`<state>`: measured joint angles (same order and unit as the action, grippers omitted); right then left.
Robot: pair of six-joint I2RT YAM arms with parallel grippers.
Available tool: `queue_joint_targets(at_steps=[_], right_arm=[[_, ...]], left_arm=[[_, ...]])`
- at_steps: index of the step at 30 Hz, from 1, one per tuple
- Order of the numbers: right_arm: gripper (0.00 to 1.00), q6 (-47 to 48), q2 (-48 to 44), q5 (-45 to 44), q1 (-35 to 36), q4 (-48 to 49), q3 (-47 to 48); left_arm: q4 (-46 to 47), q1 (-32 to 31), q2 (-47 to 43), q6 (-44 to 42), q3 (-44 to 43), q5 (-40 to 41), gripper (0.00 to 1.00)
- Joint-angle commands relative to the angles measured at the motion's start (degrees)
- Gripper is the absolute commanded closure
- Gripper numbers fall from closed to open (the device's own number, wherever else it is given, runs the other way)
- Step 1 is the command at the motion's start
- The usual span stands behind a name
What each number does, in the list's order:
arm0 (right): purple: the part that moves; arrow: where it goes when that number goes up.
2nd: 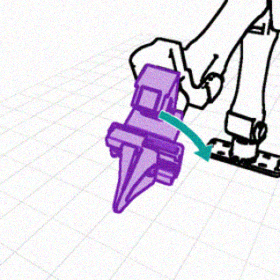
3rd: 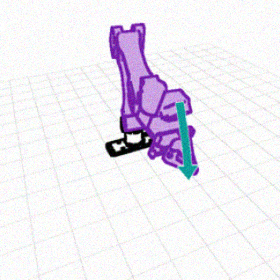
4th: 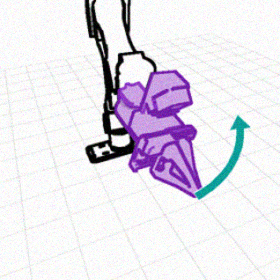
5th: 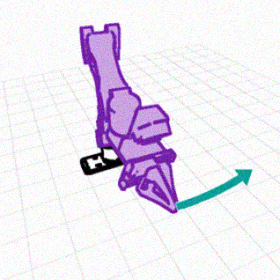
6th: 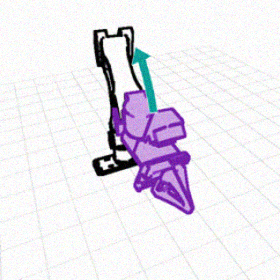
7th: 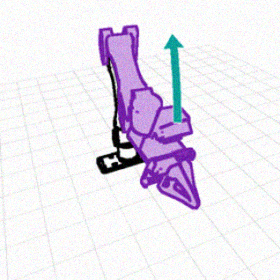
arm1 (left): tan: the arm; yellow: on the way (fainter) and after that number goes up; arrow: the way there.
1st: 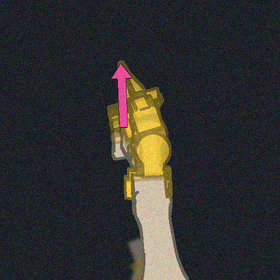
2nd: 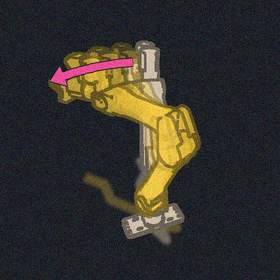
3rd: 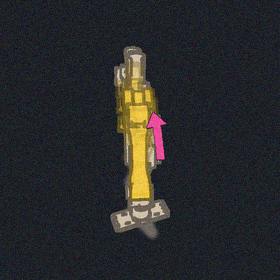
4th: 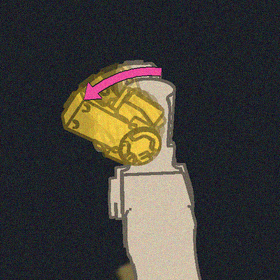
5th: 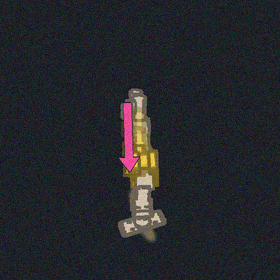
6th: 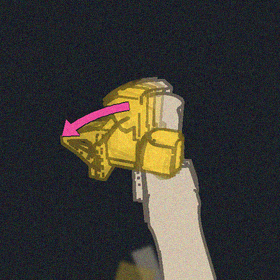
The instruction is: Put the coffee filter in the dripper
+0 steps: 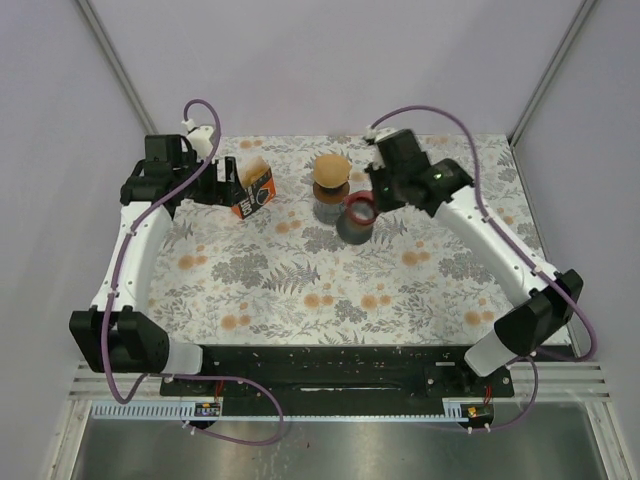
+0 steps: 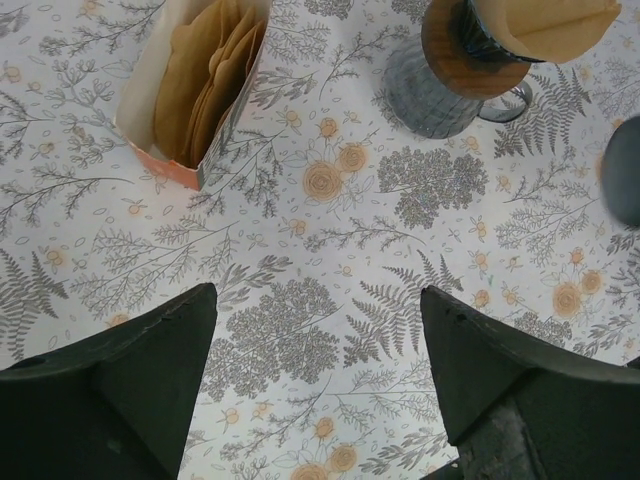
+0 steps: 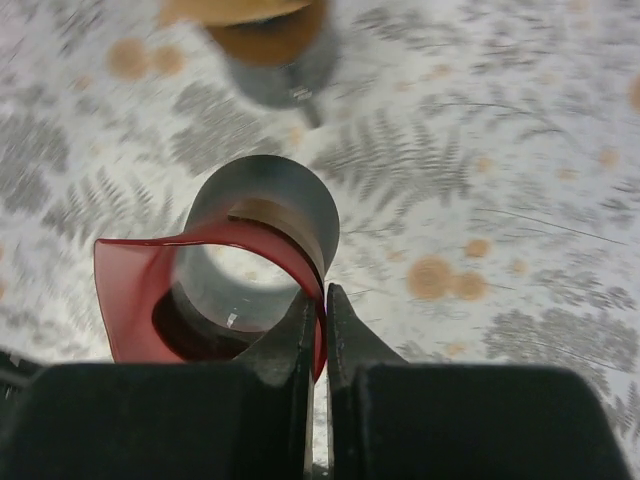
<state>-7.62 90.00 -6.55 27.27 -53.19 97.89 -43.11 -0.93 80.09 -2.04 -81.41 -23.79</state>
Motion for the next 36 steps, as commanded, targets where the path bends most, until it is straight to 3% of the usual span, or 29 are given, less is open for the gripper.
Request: queue_joint_targets(at_steps=[1, 9, 12, 23, 24, 26, 29, 33, 36], right_arm=[[1.0, -2.8, 0.5, -2.5, 12.9, 4.3, -3.4], [1.0, -0.7, 10.0, -5.5, 23.7, 10.9, -3.8], [1.0, 2.4, 13.3, -2.4, 24.2, 12.2, -3.5], [1.0, 1.9, 20.1, -4.4, 24.1, 12.8, -0.5], [0.96, 2.3, 20.4, -4.4, 24.1, 12.7, -0.5], [0.76, 2.8, 20.7, -4.4, 24.1, 11.9, -0.2], [0.55, 3.7, 19.9, -3.5, 24.0, 9.5, 2.0], [0.42, 5.0, 15.8, -2.9, 22.5, 6.6, 7.3], [0.39, 4.5, 11.5, 1.4, 17.1, 6.3, 10.7]], left_arm=[[0.6, 2.9, -3.8, -2.4, 0.7, -1.5, 0.13], [1.4, 5.6, -6.7, -2.3, 3.3, -2.5, 0.12], [2.0, 6.1, -7.3, -2.4, 4.1, -2.5, 0.12], [2.0, 6.6, -6.8, -2.4, 4.2, -2.8, 0.12], [2.0, 6.6, -6.7, -2.4, 4.2, -2.9, 0.12], [2.0, 6.7, -6.7, -2.5, 4.2, -2.8, 0.11], [2.0, 6.7, -6.8, -2.8, 4.3, -3.0, 0.11], [1.8, 6.7, -6.6, -2.9, 4.1, -3.2, 0.11], [1.6, 6.8, -6.2, -3.1, 3.4, -3.2, 0.11]])
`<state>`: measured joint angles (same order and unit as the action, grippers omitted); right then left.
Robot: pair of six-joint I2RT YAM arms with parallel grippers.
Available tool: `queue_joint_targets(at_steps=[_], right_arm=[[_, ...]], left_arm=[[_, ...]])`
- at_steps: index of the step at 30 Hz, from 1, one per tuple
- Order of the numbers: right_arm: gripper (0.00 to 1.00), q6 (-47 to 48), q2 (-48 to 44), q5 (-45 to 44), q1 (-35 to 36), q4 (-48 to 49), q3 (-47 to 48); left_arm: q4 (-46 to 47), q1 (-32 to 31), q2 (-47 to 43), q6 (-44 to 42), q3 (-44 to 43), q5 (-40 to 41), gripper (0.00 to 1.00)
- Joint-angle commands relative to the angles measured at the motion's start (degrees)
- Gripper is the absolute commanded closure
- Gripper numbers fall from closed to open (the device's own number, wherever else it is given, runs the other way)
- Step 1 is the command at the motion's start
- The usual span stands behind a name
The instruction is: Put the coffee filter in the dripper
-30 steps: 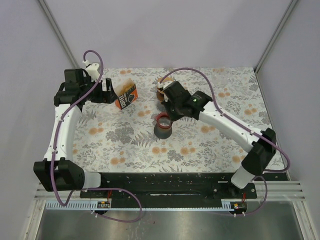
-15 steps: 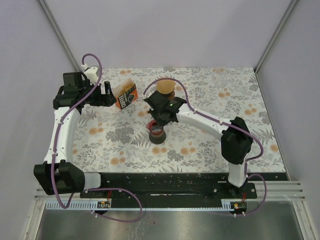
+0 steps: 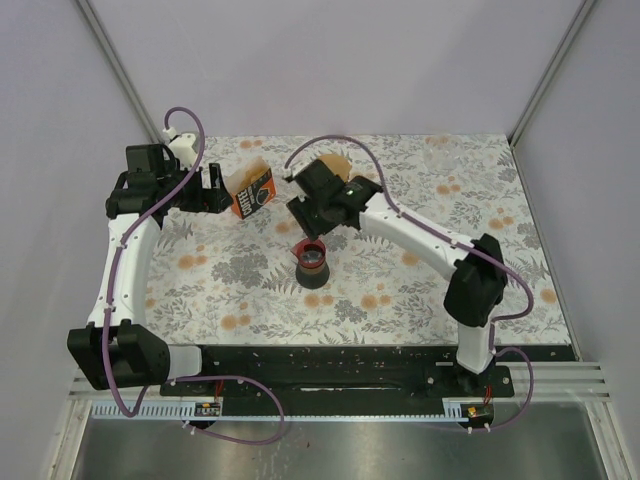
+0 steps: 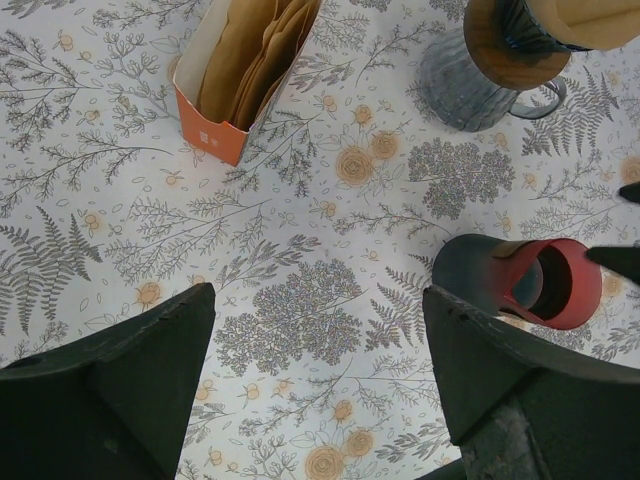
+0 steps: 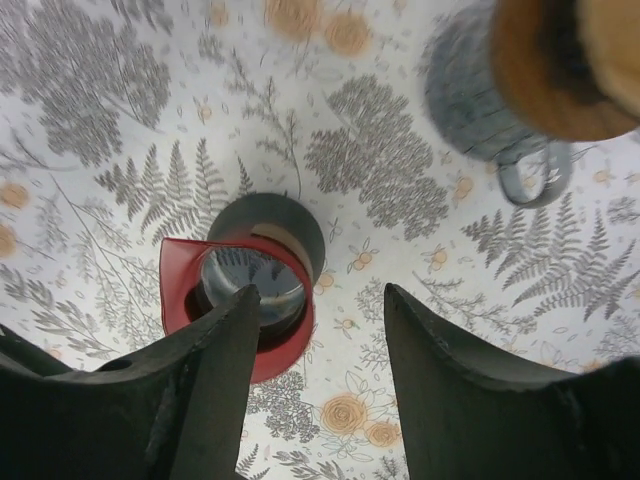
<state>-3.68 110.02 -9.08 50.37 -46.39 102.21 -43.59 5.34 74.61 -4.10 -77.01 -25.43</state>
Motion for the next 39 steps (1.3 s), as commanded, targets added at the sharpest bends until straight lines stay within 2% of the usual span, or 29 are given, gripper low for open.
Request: queue_joint_targets(at_steps=[1, 4, 8, 11, 15, 19, 25, 27, 29, 32, 39], right_arm=[[0.39, -0.4, -9.9, 6.2, -9.1, -0.4, 6.8], [0.36, -2.4, -13.6, 8.9, -20.1, 2.2, 6.8], [0.32, -5.5, -13.8, 10.3, -33.6, 4.8, 8.0], [0.3, -8.5, -8.3, 11.0, -43.4, 6.6, 10.4], [0.28, -12.7, 3.0, 11.6, -53.4, 5.9, 19.0], [0.24, -15.6, 14.1, 10.8, -57.0, 4.6, 29.5], [0.25, -17.1, 33.0, 6.4, -58.0, -2.6, 53.2], [0.27, -17.8, 35.3, 3.7, -58.0, -1.3, 54.1], [0.28, -18.3, 35.6, 2.7, -58.1, 2.3, 50.9], [0.35, -19.3, 36.7, 6.4, -58.1, 7.4, 46.2], [0.48, -21.4, 42.1, 11.3, -58.0, 7.3, 48.4]], left_arm=[[1.9, 0.5, -0.6, -1.2, -1.2, -1.6, 0.11], [1.5, 0.5, 0.3, -1.6, -2.2, -1.5, 0.11], [1.0, 0.5, 2.6, -1.6, -3.9, 0.0, 0.11], [0.2, 0.5, 4.5, -1.6, -6.4, 0.9, 0.12], [-0.8, 0.5, 7.2, -1.2, -9.6, 1.5, 0.12], [-2.0, 0.5, 9.4, -1.4, -11.7, 2.2, 0.12], [-3.2, 0.6, 11.8, -1.2, -13.2, 2.5, 0.12], [-3.4, 0.5, 12.7, -1.2, -13.8, 2.6, 0.12], [-3.6, 0.5, 13.2, -1.1, -14.2, 2.6, 0.12], [-3.9, 0.5, 14.0, -0.9, -14.9, 2.1, 0.12], [-3.9, 0.5, 15.0, -0.7, -15.4, 1.9, 0.12]])
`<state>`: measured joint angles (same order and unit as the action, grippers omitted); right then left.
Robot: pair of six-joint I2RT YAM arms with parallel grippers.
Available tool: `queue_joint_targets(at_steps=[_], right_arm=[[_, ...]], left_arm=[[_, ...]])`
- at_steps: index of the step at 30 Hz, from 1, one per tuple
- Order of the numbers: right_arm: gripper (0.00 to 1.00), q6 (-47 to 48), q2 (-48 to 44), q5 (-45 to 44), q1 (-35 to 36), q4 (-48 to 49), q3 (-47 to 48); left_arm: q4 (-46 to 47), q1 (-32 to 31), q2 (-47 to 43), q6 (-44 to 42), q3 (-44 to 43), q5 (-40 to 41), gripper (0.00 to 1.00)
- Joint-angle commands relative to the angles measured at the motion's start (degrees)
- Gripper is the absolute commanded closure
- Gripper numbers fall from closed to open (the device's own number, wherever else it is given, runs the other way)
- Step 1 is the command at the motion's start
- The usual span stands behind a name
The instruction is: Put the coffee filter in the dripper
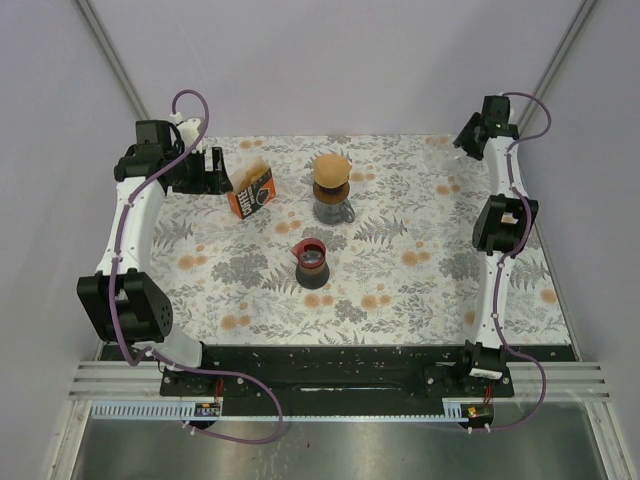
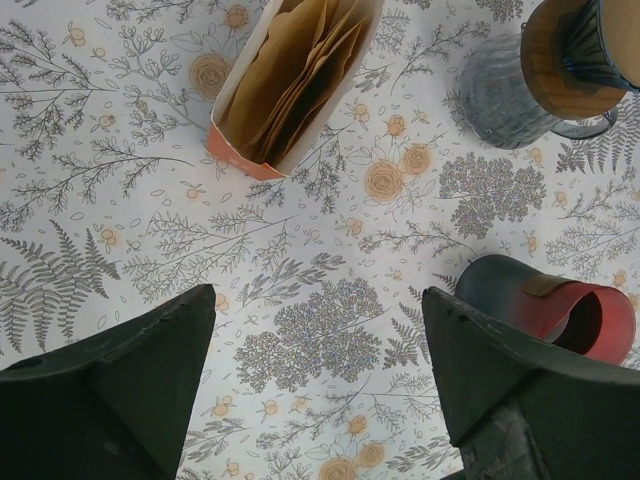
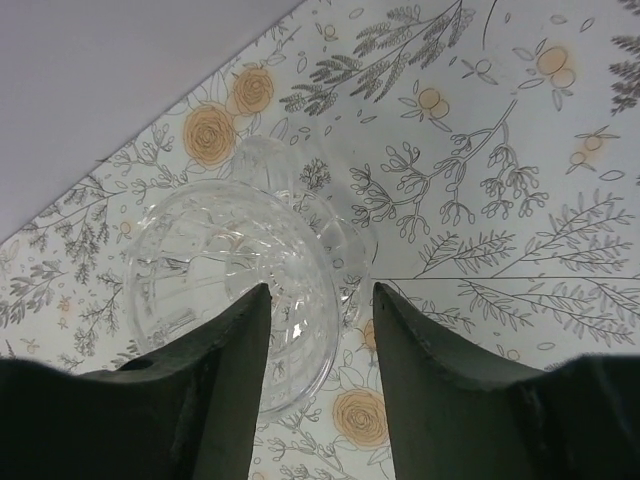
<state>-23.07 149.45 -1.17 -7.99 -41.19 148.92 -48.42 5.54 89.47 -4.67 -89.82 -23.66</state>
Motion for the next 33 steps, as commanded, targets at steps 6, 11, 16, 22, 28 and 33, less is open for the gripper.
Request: queue_joint_targets(at_steps=[6, 11, 16, 22, 28, 33], right_arm=[[0.65, -1.1, 3.0, 3.5, 0.3, 1.6, 0.4], [0.96, 0.3, -1.0, 3.4, 0.3, 0.9, -2.0], [1.0, 4.2, -9.9, 4.3, 0.3, 0.9, -8.8], [1.0, 15.1, -25.9, 15.6, 2.4, 0.6, -21.7], [1.0, 28.0, -36.1, 34.2, 5.6, -6.7, -28.2], [1.0, 40.2, -35.5, 31.8, 18.2, -23.0, -21.1]], left_arm=[[0.9, 0.4, 0.7, 0.0, -3.0, 0.2, 0.12], [0.8, 0.3, 0.6, 0.0, -2.9, 0.1, 0.12], [0.9, 0.3, 0.4, -0.2, -2.8, 0.2, 0.12], [0.9, 0.3, 0.1, 0.0, -2.7, -0.5, 0.12], [0.8, 0.3, -1.0, 0.0, -1.9, -1.9, 0.12], [0.9, 0.3, -3.2, -0.5, -0.9, -1.8, 0.12]])
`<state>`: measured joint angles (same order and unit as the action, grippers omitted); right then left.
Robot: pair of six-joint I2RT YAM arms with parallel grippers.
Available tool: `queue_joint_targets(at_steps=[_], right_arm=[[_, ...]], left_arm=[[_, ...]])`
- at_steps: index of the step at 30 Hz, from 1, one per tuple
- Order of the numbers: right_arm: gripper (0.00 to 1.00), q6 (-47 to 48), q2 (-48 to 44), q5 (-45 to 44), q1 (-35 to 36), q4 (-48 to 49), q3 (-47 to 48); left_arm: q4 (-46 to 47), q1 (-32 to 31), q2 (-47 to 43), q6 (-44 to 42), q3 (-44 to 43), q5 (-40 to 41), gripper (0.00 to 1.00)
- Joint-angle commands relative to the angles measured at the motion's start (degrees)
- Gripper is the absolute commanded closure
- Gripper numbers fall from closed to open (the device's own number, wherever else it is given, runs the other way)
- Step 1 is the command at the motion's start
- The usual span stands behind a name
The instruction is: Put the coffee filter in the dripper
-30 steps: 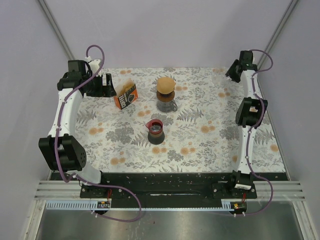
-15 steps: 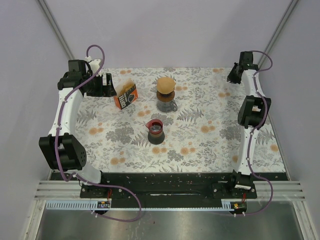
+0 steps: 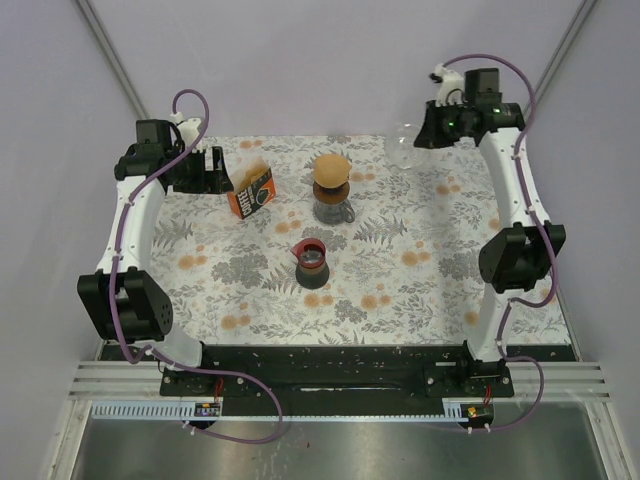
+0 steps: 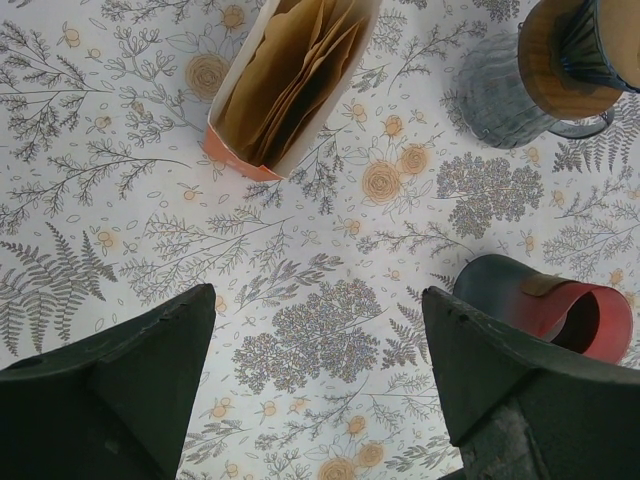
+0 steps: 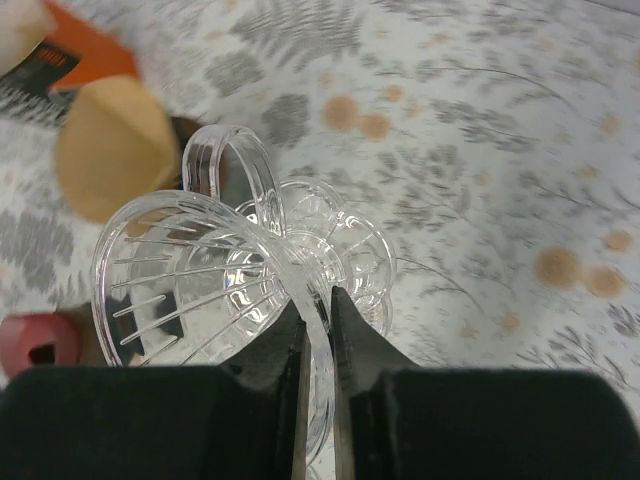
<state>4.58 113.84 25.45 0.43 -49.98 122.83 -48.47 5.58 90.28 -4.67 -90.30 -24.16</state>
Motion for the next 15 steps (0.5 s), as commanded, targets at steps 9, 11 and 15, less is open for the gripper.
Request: queue_joint_targets(at_steps=[9, 11, 15], right_arm=[[1.0, 15.8, 2.7, 15.9, 25.0, -19.4, 9.2], [1.0, 16.4, 4.6, 13.8, 27.7, -21.1, 10.2], [1.0, 17.3, 8.3, 14.0, 31.7, -24.8, 12.6]], left_arm=[[0.9, 0.3, -7.7, -2.1, 2.6, -0.8, 0.12], [0.8, 0.3, -8.0, -2.2, 2.8, -0.7, 0.12], [0.9, 0.3, -8.3, -2.3, 3.0, -0.9, 0.12]])
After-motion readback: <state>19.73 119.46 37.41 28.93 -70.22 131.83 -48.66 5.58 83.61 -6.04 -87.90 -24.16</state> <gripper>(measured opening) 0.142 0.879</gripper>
